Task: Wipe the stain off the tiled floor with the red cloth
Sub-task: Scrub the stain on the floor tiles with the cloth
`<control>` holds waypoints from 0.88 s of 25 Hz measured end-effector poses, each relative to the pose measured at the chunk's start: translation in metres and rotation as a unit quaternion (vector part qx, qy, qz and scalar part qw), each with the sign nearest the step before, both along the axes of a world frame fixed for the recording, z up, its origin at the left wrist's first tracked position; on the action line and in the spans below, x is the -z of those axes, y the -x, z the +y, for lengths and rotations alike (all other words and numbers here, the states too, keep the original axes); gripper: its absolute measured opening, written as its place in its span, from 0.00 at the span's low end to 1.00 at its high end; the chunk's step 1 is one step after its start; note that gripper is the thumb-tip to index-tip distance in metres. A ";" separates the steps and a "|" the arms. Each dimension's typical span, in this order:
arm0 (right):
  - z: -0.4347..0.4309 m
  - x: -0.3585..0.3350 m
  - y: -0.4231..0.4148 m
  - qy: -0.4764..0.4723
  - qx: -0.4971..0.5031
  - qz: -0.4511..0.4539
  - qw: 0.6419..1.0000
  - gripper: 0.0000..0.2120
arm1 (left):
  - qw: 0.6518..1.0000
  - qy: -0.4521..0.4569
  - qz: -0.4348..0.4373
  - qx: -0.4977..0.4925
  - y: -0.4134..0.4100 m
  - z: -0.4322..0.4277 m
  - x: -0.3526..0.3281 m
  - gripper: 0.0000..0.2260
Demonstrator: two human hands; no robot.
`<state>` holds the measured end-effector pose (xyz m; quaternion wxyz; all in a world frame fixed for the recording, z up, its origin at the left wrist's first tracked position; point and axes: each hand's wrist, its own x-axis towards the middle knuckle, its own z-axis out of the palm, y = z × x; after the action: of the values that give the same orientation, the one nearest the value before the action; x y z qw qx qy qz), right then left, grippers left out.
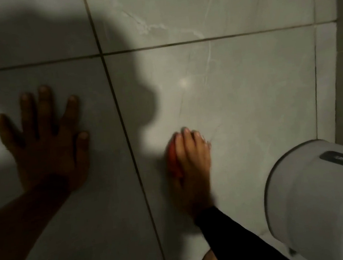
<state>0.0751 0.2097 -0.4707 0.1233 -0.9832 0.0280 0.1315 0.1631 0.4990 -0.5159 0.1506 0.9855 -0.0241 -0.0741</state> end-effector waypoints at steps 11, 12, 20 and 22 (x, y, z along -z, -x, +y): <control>0.043 0.019 -0.244 0.013 0.004 -0.194 0.981 0.32 | 0.999 -0.050 -0.003 -0.003 -0.003 -0.003 -0.005 0.33; 0.070 0.020 -0.226 -0.001 -0.047 -0.200 0.979 0.30 | 0.999 -0.050 -0.007 -0.001 -0.004 -0.003 -0.005 0.33; -0.001 -0.005 0.042 -0.019 -0.138 0.036 0.990 0.22 | 0.999 -0.051 -0.008 -0.005 -0.003 -0.007 -0.011 0.31; -0.045 -0.006 0.013 0.030 -0.030 0.034 0.999 0.21 | 0.999 -0.051 -0.005 -0.007 -0.004 -0.007 -0.013 0.31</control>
<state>0.0625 0.1644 -0.4644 0.0886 -0.9818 0.0070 0.1678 0.1671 0.4925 -0.5030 0.1002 0.9924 -0.0136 -0.0696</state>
